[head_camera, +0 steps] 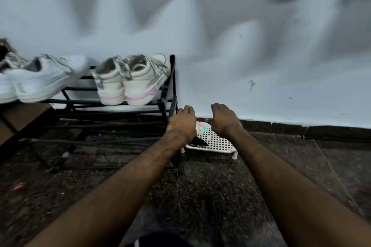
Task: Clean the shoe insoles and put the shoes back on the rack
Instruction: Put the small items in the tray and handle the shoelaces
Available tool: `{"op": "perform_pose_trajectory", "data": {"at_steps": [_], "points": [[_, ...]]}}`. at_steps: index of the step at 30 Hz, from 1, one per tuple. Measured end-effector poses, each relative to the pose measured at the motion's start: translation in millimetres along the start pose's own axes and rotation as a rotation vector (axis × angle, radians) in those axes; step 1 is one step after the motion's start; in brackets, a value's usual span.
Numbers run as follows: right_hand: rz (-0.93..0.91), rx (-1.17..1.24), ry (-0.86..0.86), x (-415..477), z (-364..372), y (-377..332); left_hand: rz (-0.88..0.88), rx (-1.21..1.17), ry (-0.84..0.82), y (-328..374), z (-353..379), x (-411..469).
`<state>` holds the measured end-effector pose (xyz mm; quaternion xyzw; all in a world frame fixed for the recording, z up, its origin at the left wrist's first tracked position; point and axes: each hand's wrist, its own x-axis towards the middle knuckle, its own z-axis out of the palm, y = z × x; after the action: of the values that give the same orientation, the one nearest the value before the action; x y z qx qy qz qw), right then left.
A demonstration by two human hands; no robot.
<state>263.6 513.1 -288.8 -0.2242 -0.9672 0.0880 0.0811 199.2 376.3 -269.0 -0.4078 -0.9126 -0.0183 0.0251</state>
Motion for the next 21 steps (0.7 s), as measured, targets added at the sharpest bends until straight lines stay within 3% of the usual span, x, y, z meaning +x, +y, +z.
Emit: {"op": "perform_pose_trajectory", "data": {"at_steps": [11, 16, 21], "points": [[-0.092, -0.019, 0.121, -38.5, -176.0, -82.8, -0.023, 0.009, 0.235, -55.7, -166.7, -100.1], [-0.191, 0.1, 0.124, -56.6, -186.3, -134.3, -0.195, -0.054, 0.247, -119.1, -202.8, -138.3], [-0.256, 0.112, 0.067, -45.4, -166.3, -164.8, -0.451, -0.278, 0.109, -174.2, -193.6, -124.4]]}}
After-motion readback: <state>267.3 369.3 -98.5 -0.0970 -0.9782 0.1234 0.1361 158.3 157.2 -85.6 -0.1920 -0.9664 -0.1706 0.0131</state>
